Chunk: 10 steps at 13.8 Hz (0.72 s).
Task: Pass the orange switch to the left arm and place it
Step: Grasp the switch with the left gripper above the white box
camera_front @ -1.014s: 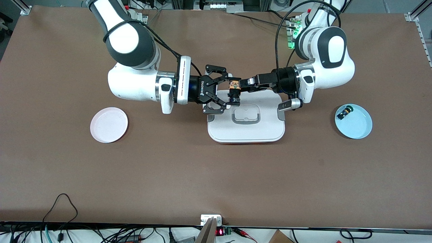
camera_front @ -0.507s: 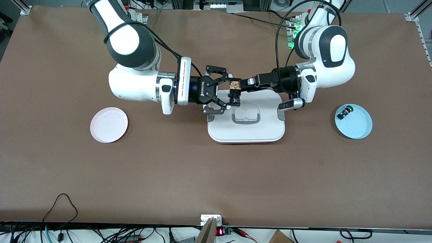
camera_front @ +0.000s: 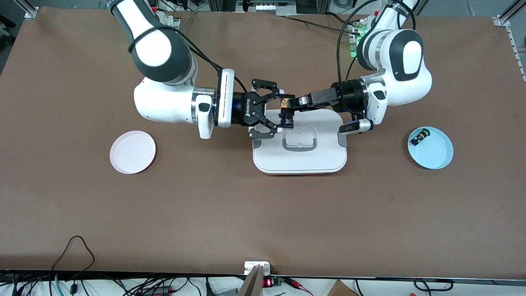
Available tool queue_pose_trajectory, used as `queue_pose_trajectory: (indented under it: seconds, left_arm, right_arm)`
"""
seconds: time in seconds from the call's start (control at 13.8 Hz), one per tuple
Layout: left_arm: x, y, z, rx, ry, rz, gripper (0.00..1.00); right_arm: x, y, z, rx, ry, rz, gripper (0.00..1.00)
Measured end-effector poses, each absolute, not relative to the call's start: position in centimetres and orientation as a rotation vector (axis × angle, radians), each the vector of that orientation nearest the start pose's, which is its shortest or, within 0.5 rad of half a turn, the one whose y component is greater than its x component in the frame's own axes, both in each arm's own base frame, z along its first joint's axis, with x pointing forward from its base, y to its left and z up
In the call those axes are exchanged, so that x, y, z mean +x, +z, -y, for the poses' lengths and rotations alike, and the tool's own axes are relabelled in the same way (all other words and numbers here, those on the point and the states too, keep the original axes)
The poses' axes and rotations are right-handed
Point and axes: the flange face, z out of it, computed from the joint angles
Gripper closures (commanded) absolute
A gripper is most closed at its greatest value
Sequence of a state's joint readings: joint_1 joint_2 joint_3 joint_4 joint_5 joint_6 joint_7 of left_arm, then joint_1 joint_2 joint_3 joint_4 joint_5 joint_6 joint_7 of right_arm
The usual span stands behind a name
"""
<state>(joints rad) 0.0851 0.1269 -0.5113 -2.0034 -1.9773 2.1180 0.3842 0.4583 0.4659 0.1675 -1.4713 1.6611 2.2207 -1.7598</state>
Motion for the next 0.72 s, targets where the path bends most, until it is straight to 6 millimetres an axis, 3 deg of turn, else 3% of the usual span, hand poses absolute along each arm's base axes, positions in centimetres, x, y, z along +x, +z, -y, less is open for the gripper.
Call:
queue_pose_trajectory:
  seconds: [0.29,0.43,0.51,0.58,0.65,0.72]
  left_arm:
    - [54.05,45.54,28.12,1.456,-0.041,-0.416,0.97]
    - [54.04,45.52,28.12,1.459,-0.034,-0.411,1.00]
    - [54.04,45.52,28.12,1.459,-0.034,-0.411,1.00]
    - [54.04,45.52,28.12,1.459,-0.034,-0.411,1.00]
    - [54.04,45.52,28.12,1.459,-0.034,-0.411,1.00]
    - [54.04,45.52,28.13,1.459,-0.034,-0.411,1.00]
  right_arm:
    - [58.90,48.03,-43.26,-1.384,-1.052,1.095,0.77]
    - [58.91,48.00,-43.26,-1.385,-1.051,1.095,0.77]
    - [58.91,48.00,-43.26,-1.385,-1.051,1.095,0.72]
    - [58.91,47.99,-43.26,-1.385,-1.051,1.095,0.28]
    - [58.91,47.98,-43.26,-1.385,-1.051,1.094,0.00]
    - [58.92,47.94,-43.25,-1.385,-1.050,1.092,0.00]
